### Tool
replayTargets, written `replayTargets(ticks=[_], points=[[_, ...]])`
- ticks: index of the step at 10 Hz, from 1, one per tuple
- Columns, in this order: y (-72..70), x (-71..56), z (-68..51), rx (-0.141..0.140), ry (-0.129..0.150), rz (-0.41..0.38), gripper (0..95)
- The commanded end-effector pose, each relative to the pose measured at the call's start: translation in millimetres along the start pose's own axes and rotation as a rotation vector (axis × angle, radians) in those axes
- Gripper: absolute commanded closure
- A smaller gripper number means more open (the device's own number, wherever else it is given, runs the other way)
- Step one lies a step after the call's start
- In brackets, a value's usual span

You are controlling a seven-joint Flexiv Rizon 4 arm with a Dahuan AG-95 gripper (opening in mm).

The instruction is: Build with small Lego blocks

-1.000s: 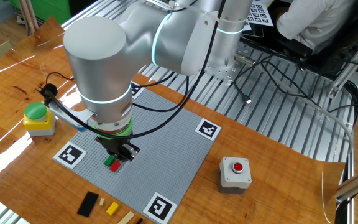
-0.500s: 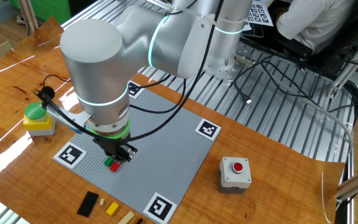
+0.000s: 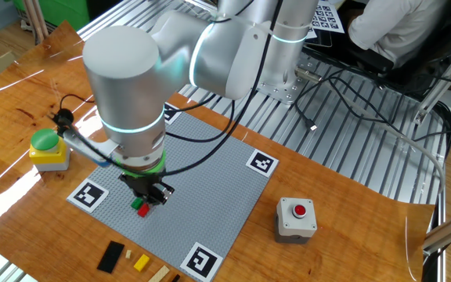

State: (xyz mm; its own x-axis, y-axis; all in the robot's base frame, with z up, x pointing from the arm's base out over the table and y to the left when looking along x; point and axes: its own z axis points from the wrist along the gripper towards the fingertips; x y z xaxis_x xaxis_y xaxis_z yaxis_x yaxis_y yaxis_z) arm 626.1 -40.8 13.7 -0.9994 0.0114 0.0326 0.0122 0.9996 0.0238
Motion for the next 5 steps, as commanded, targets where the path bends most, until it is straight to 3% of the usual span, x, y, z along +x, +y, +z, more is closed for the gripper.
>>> replayTargets(ticks=[1, 5], points=[[-0.7, -1.3, -12.3, -0.002, 0.033, 0.014, 76.0], [0.5, -7.3, -15.3, 0.001, 0.015, 0.022, 76.0]])
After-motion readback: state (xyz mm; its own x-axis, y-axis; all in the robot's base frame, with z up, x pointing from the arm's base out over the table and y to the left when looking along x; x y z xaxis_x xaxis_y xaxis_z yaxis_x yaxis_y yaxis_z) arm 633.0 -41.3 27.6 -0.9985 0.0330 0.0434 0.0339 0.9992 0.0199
